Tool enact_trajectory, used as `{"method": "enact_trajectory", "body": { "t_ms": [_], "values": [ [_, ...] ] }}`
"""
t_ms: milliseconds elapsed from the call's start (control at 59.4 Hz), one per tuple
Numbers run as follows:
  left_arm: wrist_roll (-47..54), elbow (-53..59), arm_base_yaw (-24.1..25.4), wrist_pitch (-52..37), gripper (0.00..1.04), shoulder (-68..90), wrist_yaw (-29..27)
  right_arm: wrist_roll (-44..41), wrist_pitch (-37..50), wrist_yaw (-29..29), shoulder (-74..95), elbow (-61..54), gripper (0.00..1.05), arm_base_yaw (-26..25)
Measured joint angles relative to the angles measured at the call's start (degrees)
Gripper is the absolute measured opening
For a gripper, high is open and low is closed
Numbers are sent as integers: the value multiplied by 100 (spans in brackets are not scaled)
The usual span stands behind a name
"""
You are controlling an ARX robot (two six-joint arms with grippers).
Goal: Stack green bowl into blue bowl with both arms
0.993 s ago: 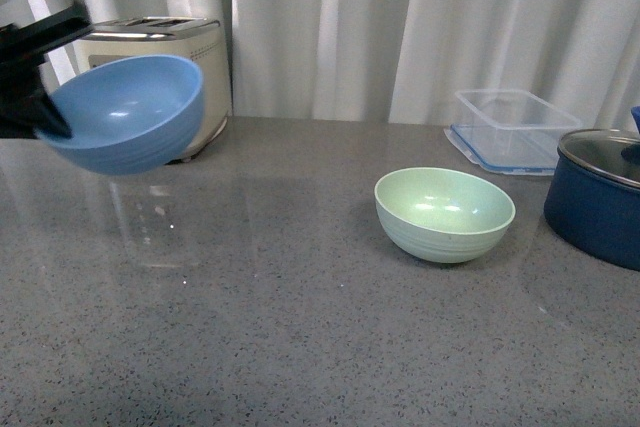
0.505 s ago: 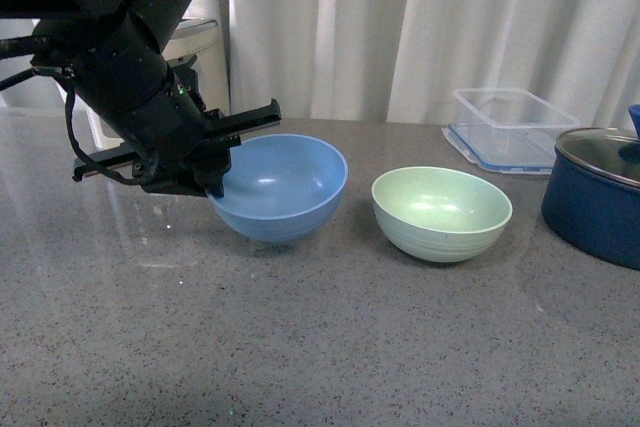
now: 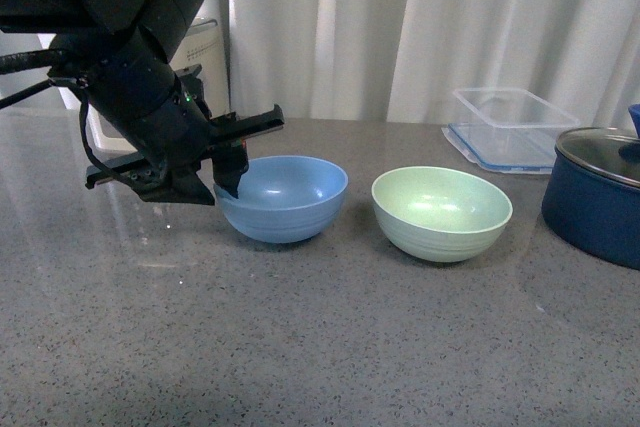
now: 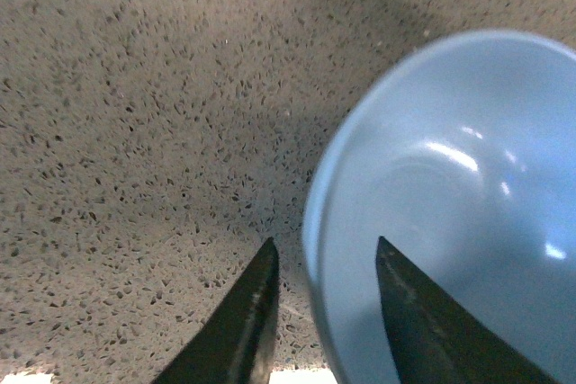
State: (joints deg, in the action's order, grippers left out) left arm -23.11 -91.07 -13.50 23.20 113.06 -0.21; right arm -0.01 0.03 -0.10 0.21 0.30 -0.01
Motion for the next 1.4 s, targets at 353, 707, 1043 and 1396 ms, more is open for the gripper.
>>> {"method": "enact_trajectory", "body": {
  "t_ms": [353, 707, 1043, 1396],
  "values": [
    [1272, 1818, 433, -1443, 100, -3239, 166, 0, 0, 0, 0, 2, 95, 0],
    [2203, 5536, 861, -4035, 45, -6188, -485, 0, 0, 0, 0, 2, 95, 0],
    [2273, 7451, 1340, -4728, 4, -7243, -15, 0, 0, 0, 0, 0, 95, 0],
    [2282, 8286, 1340, -4741, 4, -8048, 13, 0, 0, 2, 0, 0, 95, 0]
  ]
}}
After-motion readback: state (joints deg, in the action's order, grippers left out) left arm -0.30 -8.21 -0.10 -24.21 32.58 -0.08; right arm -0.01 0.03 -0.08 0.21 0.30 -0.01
